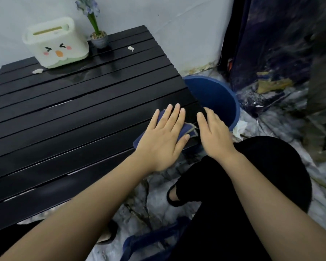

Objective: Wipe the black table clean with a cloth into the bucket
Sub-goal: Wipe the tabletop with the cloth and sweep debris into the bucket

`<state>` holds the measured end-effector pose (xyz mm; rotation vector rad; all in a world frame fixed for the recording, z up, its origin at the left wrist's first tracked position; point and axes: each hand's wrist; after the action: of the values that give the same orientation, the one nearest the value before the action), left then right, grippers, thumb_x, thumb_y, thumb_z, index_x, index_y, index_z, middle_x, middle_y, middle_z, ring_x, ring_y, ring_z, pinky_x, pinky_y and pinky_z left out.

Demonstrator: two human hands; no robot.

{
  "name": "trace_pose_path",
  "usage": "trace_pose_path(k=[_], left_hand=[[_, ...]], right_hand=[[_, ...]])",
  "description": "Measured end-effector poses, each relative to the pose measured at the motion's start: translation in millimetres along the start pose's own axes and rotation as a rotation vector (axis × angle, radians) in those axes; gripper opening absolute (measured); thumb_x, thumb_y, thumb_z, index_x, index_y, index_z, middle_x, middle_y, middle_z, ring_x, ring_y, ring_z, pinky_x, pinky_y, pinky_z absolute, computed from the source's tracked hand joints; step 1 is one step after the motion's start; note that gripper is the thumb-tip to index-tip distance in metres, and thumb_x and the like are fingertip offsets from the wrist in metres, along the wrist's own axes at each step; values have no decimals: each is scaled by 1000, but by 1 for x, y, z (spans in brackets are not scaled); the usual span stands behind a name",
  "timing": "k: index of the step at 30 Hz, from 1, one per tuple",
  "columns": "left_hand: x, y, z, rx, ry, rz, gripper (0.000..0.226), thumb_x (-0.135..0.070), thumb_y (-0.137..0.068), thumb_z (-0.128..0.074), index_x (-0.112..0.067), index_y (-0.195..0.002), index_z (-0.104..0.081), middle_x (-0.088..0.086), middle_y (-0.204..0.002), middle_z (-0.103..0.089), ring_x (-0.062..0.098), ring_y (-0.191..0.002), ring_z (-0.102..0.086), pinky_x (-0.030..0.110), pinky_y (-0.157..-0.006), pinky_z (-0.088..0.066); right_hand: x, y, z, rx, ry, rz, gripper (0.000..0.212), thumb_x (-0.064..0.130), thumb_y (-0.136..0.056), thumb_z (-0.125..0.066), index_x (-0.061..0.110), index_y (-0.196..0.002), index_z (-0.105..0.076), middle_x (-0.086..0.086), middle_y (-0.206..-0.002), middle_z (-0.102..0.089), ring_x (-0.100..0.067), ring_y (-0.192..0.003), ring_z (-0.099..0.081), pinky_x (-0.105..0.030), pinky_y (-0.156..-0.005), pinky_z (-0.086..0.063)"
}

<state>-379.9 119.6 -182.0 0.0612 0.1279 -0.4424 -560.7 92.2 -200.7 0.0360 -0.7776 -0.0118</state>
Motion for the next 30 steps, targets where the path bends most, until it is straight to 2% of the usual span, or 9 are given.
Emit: trace_pose_path(k=[3, 8, 12, 14, 16, 19, 24, 27, 30], left_hand=[[-7, -25, -2, -8, 30, -9, 68, -50, -105, -12, -12, -160, -3, 5, -169, -1, 21, -156, 6, 47, -126, -1], [-10, -73, -5, -14, 38, -11, 64, -45, -106, -15, -12, -160, -7, 4, -169, -4, 22, -156, 4, 46, -126, 0], [-6, -116, -3, -31, 60, -4, 58, -43, -107, -19, -12, -155, -29, 5, -166, -20, 25, -156, -4, 48, -126, -1], [-5, -134, 0, -81, 116, 40, 53, -42, -107, -21, -10, -134, -54, 7, -149, -49, 27, -150, -25, 48, -125, -9], [-6, -145, 5, -184, 169, 81, 47, -41, -108, -24, -12, -97, -59, 9, -111, -67, 30, -122, -55, 46, -116, -28], [-5, -153, 15, -364, 672, 233, 52, -44, -107, -27, -11, -87, -63, 7, -87, -72, 27, -85, -67, 44, -89, -49], [31, -163, 46, -546, 1941, 627, 59, -50, -105, -34, 1, -112, -62, 19, -121, -67, 31, -113, -65, 44, -103, -50], [78, -143, 66, -586, 1989, 606, 57, -52, -105, -31, -4, -103, -63, 16, -100, -72, 20, -86, -73, 27, -67, -60], [135, -113, 83, -701, 1794, 613, 62, -50, -105, -31, 2, -117, -63, 21, -108, -72, 20, -88, -73, 27, -67, -58]], right_hand=[[-1, 1, 0, -13, -92, 4, 49, 46, -106, -28, 16, -138, -50, -6, -135, -59, -24, -122, -53, -25, -90, -30], [3, 2, 3, -2, -165, 24, 65, 64, -95, -17, 19, -121, -56, 8, -111, -60, -12, -108, -55, -30, -87, -35], [2, 3, 5, 16, -163, 19, 71, 68, -94, -17, 20, -132, -53, 0, -125, -62, -18, -114, -56, -32, -88, -37], [2, 4, 6, 22, -153, 19, 73, 70, -93, -17, 21, -135, -51, 0, -129, -61, -19, -117, -55, -32, -88, -37], [3, 5, 8, 31, -153, 15, 76, 72, -91, -17, 21, -137, -51, 1, -131, -60, -19, -120, -54, -31, -89, -36], [6, 5, 13, 48, -179, -23, 89, 79, -89, -17, 18, -147, -46, -1, -145, -55, -18, -135, -48, -33, -106, -37], [33, -14, 20, -64, -138, -12, 86, 75, -90, -25, 19, -155, -37, -1, -159, -40, -19, -149, -32, -42, -122, -28], [62, -43, 15, -90, -131, 99, 69, 64, -98, -41, 21, -153, -39, 3, -157, -43, -15, -146, -35, -35, -117, -33], [102, -85, -3, -64, -107, 243, 57, 53, -99, -50, 21, -147, -46, 4, -149, -51, -12, -136, -44, -23, -102, -35]])
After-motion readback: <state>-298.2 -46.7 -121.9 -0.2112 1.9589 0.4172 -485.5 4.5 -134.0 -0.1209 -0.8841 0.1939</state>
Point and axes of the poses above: each hand's wrist, its own y-axis away from the middle knuckle, its own z-axis out of the back of the hand, x = y × z
